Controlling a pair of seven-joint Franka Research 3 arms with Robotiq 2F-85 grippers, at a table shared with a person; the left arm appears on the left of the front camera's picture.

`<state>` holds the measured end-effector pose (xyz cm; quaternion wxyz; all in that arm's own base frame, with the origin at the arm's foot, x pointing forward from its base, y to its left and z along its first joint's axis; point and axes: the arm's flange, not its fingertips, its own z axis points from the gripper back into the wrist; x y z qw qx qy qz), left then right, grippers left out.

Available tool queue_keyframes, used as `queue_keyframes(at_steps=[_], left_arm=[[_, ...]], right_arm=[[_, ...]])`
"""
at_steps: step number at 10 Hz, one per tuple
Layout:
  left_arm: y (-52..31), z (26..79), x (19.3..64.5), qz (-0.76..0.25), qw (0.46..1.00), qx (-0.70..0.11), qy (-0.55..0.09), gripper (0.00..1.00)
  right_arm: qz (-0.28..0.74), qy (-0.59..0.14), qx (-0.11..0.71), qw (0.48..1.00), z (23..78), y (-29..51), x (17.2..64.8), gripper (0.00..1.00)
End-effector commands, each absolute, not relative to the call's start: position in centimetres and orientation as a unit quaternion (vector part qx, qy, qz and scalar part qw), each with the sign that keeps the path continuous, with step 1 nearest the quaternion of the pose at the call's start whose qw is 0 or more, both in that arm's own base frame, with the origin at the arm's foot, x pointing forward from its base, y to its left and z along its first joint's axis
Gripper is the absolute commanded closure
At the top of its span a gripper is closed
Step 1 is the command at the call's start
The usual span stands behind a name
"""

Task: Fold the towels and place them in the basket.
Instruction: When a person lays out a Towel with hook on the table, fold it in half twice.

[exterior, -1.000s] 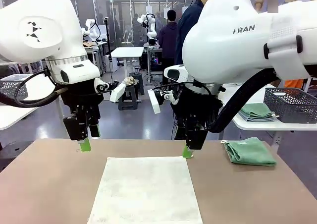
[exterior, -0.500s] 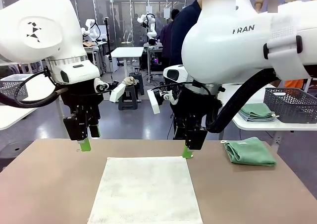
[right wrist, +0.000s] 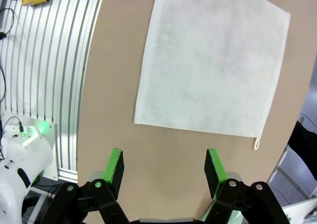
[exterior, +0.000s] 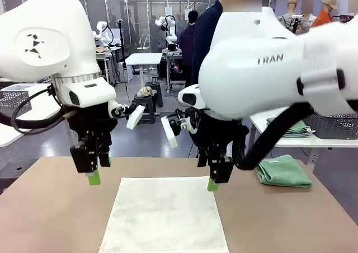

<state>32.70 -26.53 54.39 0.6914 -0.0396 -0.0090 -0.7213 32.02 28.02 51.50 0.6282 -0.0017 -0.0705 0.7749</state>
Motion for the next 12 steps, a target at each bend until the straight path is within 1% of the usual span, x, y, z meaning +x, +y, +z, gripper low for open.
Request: queue_keyframes(at_steps=[1, 2, 4, 6, 9, 12], left_arm=[[-25.8, 52.3, 30.1, -0.687, 0.726, 0.002, -0.001, 0.26], [-25.3, 51.2, 29.5, -0.677, 0.736, -0.004, 0.004, 0.26], [-25.3, 48.3, 28.6, -0.680, 0.733, -0.013, -0.002, 0.26], [-26.3, 45.3, 28.5, -0.691, 0.723, -0.006, -0.011, 0.26], [-27.2, 41.3, 28.4, -0.699, 0.715, 0.007, -0.012, 0.26], [-26.9, 38.0, 27.3, -0.701, 0.713, 0.006, -0.004, 0.26]], right_arm=[[0.731, -0.066, -0.037, 0.678, 50.0, 27.3, 30.4, 0.18], [0.710, -0.059, -0.037, 0.700, 49.1, 26.8, 30.2, 0.18], [0.706, -0.055, -0.012, 0.706, 46.9, 26.5, 30.2, 0.18], [0.698, -0.031, 0.009, 0.716, 44.4, 27.1, 30.7, 0.18], [0.676, -0.019, -0.002, 0.737, 40.5, 27.8, 31.1, 0.18], [0.653, -0.012, -0.001, 0.757, 37.2, 26.7, 31.3, 0.18]])
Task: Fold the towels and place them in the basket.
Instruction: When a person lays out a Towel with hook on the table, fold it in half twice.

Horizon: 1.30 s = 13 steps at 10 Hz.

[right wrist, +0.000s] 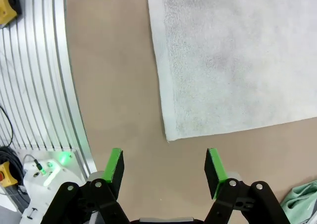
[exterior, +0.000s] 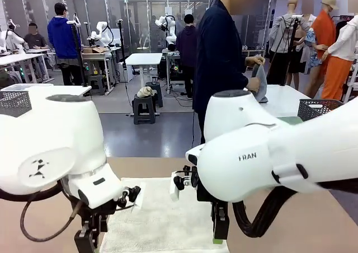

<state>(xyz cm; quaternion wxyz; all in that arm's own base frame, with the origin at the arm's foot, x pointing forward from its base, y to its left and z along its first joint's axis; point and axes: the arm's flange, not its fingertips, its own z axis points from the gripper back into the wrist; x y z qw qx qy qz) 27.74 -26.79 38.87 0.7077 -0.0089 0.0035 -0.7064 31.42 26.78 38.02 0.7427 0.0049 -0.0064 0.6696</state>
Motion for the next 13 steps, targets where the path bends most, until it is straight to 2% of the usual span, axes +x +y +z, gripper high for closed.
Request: queue_keyframes(at_steps=[1, 4, 13], left_arm=[[-26.7, 37.2, 26.9, -0.703, 0.711, 0.008, -0.010, 0.26], [-26.8, 34.7, 26.5, -0.712, 0.701, 0.029, -0.030, 0.26], [-26.4, 30.3, 27.1, -0.695, 0.719, 0.015, -0.012, 0.26]], right_arm=[[0.651, -0.009, 0.002, 0.759, 36.2, 26.5, 31.1, 0.18], [0.662, 0.001, 0.005, 0.750, 33.6, 26.2, 30.8, 0.18], [0.679, -0.001, -0.006, 0.734, 30.6, 25.6, 31.8, 0.18]])
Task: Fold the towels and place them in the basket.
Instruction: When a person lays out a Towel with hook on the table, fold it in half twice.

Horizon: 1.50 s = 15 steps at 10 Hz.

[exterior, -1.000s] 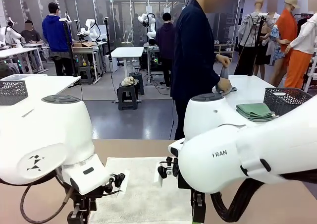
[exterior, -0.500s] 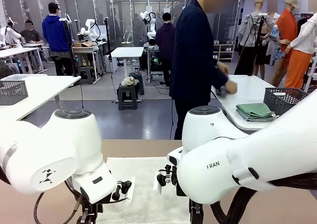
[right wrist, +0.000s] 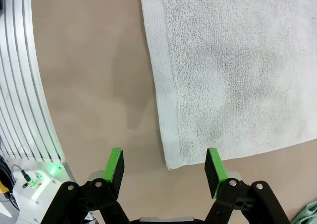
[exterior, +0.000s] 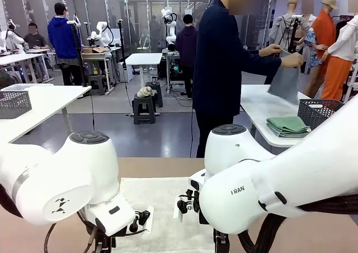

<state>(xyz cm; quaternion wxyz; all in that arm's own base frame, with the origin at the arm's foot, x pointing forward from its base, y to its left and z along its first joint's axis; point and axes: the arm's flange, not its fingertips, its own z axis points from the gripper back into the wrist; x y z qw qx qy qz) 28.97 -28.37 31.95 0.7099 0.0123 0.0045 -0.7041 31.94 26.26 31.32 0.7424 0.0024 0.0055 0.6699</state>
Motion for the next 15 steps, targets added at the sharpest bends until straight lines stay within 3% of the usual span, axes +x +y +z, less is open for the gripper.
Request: queue_keyframes(at_steps=[1, 7, 8, 9, 10, 14, 15], left_arm=[[-26.2, 30.0, 27.2, -0.693, 0.720, 0.013, -0.013, 0.26], [-24.8, 29.2, 27.8, -0.687, 0.727, 0.015, -0.016, 0.26], [-24.7, 29.0, 27.8, -0.689, 0.724, 0.027, -0.018, 0.31], [-24.7, 29.0, 27.9, -0.688, 0.725, 0.026, -0.018, 0.43], [-24.8, 29.0, 28.0, -0.684, 0.728, 0.023, -0.021, 0.49], [-24.6, 28.9, 28.1, -0.680, 0.733, 0.028, -0.019, 0.49], [-24.6, 28.9, 28.0, -0.679, 0.733, 0.035, -0.019, 0.68]], right_arm=[[0.680, -0.003, -0.008, 0.733, 30.3, 25.6, 32.0, 0.18], [0.687, -0.008, -0.006, 0.727, 29.1, 25.3, 32.5, 0.18], [0.688, -0.007, -0.008, 0.726, 28.9, 25.3, 32.6, 0.38], [0.687, -0.010, -0.008, 0.726, 28.8, 25.4, 32.6, 0.38], [0.687, -0.012, -0.011, 0.726, 28.7, 25.4, 32.6, 0.55], [0.687, -0.013, -0.023, 0.726, 28.6, 25.5, 32.5, 0.55], [0.688, -0.015, -0.026, 0.725, 28.6, 25.5, 32.5, 0.75]])
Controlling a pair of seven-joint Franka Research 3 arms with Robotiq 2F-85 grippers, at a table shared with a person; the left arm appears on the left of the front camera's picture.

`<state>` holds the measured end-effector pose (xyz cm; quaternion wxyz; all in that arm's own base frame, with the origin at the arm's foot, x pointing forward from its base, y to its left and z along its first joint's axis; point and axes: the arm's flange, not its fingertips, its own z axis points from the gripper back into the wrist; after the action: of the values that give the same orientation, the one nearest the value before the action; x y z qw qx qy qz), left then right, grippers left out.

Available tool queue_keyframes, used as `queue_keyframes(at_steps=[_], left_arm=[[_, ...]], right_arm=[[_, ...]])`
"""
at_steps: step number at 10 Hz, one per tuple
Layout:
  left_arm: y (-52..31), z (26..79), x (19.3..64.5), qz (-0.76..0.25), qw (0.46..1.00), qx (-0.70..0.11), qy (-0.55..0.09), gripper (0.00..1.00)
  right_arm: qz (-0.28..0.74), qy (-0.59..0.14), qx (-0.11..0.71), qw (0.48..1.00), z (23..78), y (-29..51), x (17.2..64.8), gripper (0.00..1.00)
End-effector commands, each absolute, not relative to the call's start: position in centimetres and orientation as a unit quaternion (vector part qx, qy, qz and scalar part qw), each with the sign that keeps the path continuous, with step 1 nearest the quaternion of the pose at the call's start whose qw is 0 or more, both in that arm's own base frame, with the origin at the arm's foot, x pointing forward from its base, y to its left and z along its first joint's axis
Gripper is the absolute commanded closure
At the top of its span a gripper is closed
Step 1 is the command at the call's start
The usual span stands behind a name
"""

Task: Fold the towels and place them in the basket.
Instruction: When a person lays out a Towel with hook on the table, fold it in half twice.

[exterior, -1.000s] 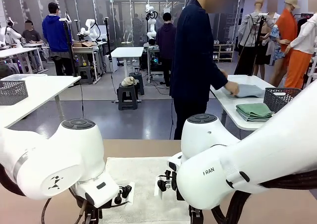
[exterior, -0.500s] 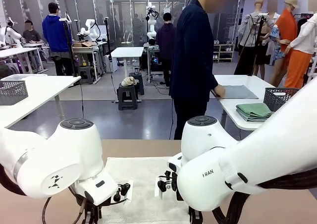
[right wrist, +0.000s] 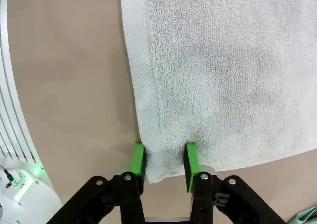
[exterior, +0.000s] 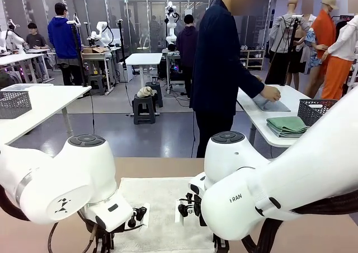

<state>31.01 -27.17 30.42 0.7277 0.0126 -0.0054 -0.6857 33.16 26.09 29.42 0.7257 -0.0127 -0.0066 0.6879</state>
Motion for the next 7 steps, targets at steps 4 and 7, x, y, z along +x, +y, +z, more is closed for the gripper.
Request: queue_keyframes(at_steps=[4, 7], left_arm=[[-24.35, 28.62, 28.13, -0.680, 0.731, 0.047, -0.023, 1.00], [-24.34, 28.42, 28.22, -0.682, 0.729, 0.050, -0.028, 1.00]], right_arm=[[0.687, -0.016, -0.025, 0.726, 28.59, 25.59, 32.44, 1.00], [0.688, -0.016, -0.023, 0.725, 28.50, 25.62, 32.33, 1.00]])
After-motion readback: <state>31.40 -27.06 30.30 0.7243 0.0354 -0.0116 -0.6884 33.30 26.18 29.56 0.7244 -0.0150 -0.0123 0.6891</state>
